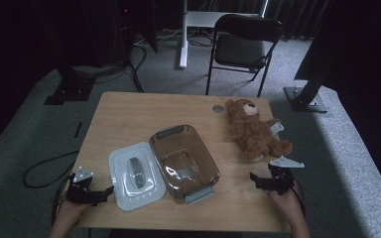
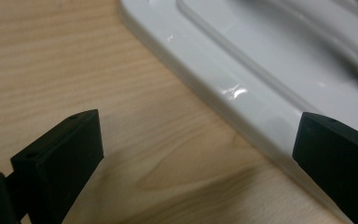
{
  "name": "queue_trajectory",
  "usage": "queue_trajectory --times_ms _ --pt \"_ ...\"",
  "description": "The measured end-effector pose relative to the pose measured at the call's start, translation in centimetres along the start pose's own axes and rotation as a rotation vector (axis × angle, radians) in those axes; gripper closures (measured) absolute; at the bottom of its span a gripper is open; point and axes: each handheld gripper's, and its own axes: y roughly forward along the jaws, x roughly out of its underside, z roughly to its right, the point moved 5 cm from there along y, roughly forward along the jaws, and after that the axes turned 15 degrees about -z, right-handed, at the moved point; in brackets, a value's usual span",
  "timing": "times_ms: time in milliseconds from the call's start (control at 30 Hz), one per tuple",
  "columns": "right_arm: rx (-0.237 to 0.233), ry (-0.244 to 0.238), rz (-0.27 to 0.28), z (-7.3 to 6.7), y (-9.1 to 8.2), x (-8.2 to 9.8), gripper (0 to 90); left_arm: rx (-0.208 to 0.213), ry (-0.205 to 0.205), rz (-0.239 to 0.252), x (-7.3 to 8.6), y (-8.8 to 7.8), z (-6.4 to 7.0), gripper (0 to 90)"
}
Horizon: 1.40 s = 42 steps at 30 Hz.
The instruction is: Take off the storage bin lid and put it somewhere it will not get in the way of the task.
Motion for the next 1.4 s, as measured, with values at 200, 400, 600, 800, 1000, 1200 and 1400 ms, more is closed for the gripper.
queue_trajectory --times_ms 200,400,600,800,1000,1200,1400 --pt "0.029 0.031 0.053 1.5 -1.8 -2.5 10.6 -0.033 -0.021 -0.014 0.6 0.2 -0.6 2.4" --pt "0.063 0.127 0.08 3.7 -2.5 -5.0 10.7 -0.091 -0.024 -0.024 0.5 0.6 -1.0 2.5" --pt "0.086 0.186 0.087 5.3 -1.8 -7.5 10.7 -0.128 -0.019 -0.014 0.6 0.8 -1.0 2.5" --pt "0.115 0.216 0.061 6.5 -0.4 -9.7 10.7 -0.128 -0.019 0.008 0.6 0.9 -1.3 2.4" --pt "0.102 0.255 0.022 7.7 1.2 -11.1 10.7 -0.128 -0.021 0.01 0.5 0.9 -1.3 2.5" --pt "0.081 0.268 -0.002 8.1 2.7 -12.3 10.7 -0.135 -0.034 0.011 0.3 1.1 -1.4 2.4" --pt "0.086 0.262 -0.055 8.0 4.2 -12.9 10.6 -0.152 -0.068 0.013 0.1 1.1 -1.5 2.5"
